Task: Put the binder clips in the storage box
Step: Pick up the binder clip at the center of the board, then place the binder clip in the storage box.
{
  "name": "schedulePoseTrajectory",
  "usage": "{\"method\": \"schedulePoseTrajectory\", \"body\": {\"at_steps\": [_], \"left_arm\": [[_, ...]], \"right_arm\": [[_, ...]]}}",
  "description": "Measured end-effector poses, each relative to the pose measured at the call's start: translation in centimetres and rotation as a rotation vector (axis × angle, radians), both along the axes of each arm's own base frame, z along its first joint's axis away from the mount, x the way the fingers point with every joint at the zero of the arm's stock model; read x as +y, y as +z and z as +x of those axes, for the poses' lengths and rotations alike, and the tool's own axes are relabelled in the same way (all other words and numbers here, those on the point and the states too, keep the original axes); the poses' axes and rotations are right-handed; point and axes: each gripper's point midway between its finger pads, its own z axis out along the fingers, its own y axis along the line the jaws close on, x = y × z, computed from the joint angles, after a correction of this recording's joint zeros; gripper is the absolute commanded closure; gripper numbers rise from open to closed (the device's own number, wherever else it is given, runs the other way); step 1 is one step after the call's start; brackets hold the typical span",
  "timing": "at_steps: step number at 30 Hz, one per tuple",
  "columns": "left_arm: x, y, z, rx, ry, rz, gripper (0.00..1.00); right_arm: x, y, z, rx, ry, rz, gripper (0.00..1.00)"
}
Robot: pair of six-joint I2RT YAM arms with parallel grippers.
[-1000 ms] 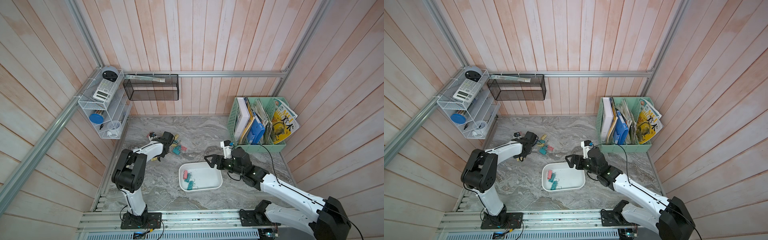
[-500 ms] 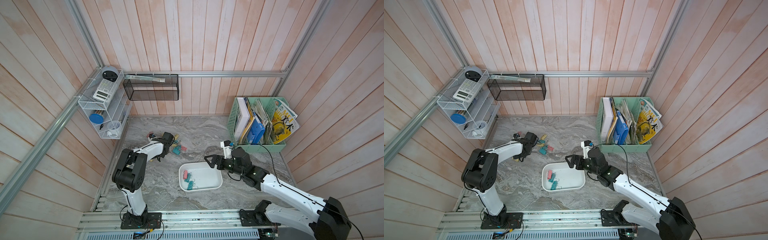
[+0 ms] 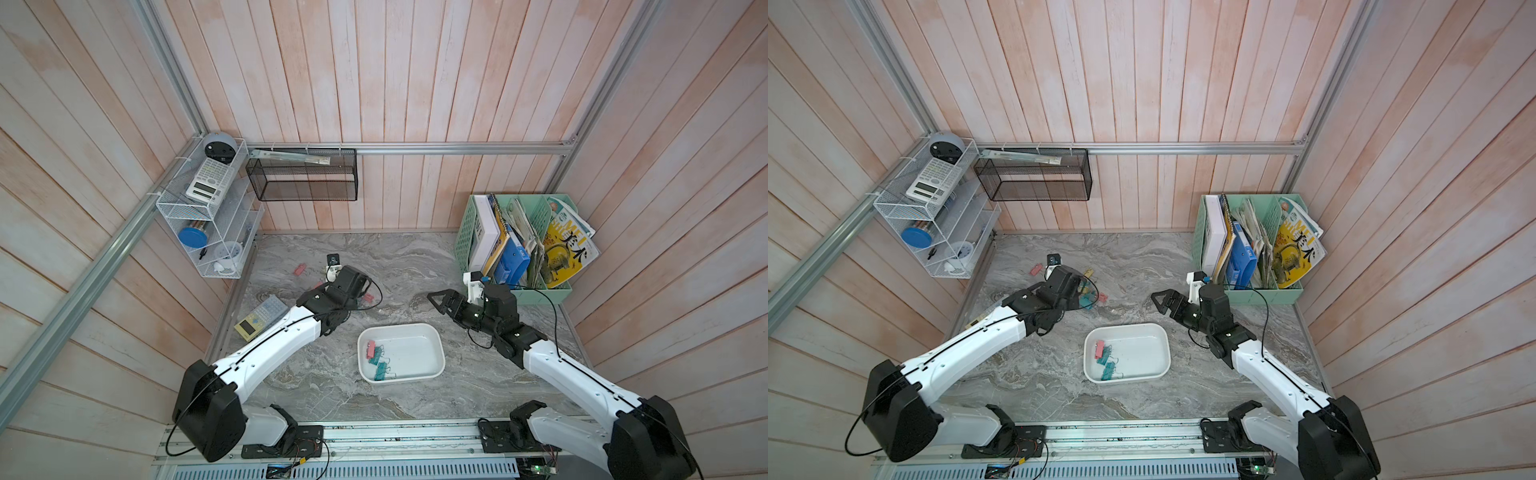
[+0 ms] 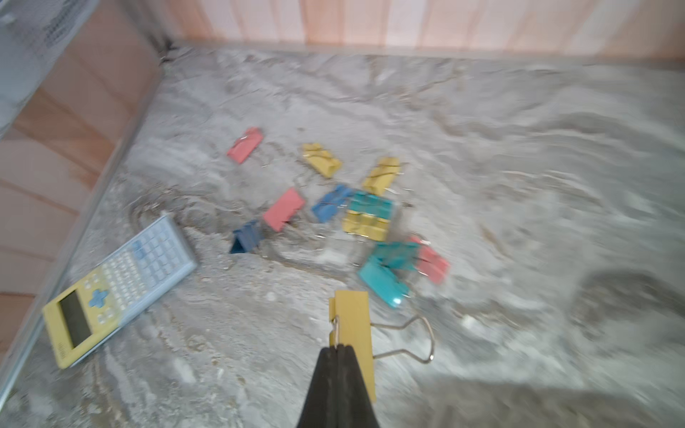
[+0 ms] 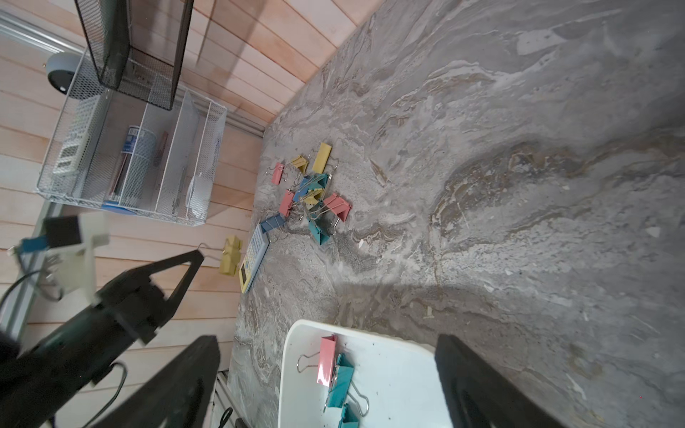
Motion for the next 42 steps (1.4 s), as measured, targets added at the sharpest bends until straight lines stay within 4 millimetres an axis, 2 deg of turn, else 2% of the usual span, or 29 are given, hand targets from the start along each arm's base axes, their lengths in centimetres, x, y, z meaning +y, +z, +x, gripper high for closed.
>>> {"method": "schedulePoseTrajectory", "body": {"at_steps": [4, 7, 10, 16, 19, 25, 29, 33, 35, 38, 40, 42], "left_arm": [[-7.6, 2.0, -5.0, -0.033, -0.241, -0.054, 1.00], [-11.0, 1.8, -8.6, -0.015, -0.338, -0.095, 1.00], [-12.1, 0.8, -10.7, 0.017, -0.345, -0.138, 1.00], [-9.3, -4.9, -12.1, 0.115, -0.229, -0.120, 1.00], [-8.0, -7.1, -12.8, 0.150, -0.183, -0.126, 1.00], [-6.8, -9.6, -13.7, 0.200, -0.129, -0.145, 1.00], [-6.3, -10.3, -13.7, 0.203, -0.099, -0.143, 0.91], [-5.9, -11.5, -13.8, 0.207, -0.093, -0.124, 0.80], [-5.9, -11.8, -13.8, 0.203, -0.095, -0.129, 0.73], [-5.7, -11.0, -13.7, 0.168, -0.109, -0.168, 0.70], [-5.1, -8.9, -12.9, 0.119, -0.106, -0.235, 0.70], [-3.5, -6.1, -10.8, 0.050, -0.057, -0.316, 0.69]], "right_arm": [[-0.8, 0.3, 0.0, 0.005, -0.011, 0.022, 0.02], [-1.2, 1.1, -0.4, -0.016, -0.016, 0.037, 0.03], [-1.4, 1.8, -1.0, -0.039, -0.014, 0.050, 0.02], [-1.6, 2.2, -1.7, -0.049, -0.015, 0.062, 0.03], [-1.4, 1.9, -2.0, -0.037, -0.008, 0.056, 0.03], [-0.5, 1.3, -2.6, -0.019, 0.024, 0.035, 0.03], [0.3, 1.1, -2.8, -0.013, 0.048, 0.011, 0.03], [1.8, 1.9, -3.1, -0.041, 0.089, -0.031, 0.03], [2.5, 2.6, -3.2, -0.063, 0.106, -0.052, 0.03], [3.4, 3.7, -3.4, -0.103, 0.129, -0.088, 0.04], [4.2, 4.4, -3.4, -0.125, 0.146, -0.119, 0.08], [5.1, 4.9, -3.1, -0.133, 0.158, -0.153, 0.12]]}}
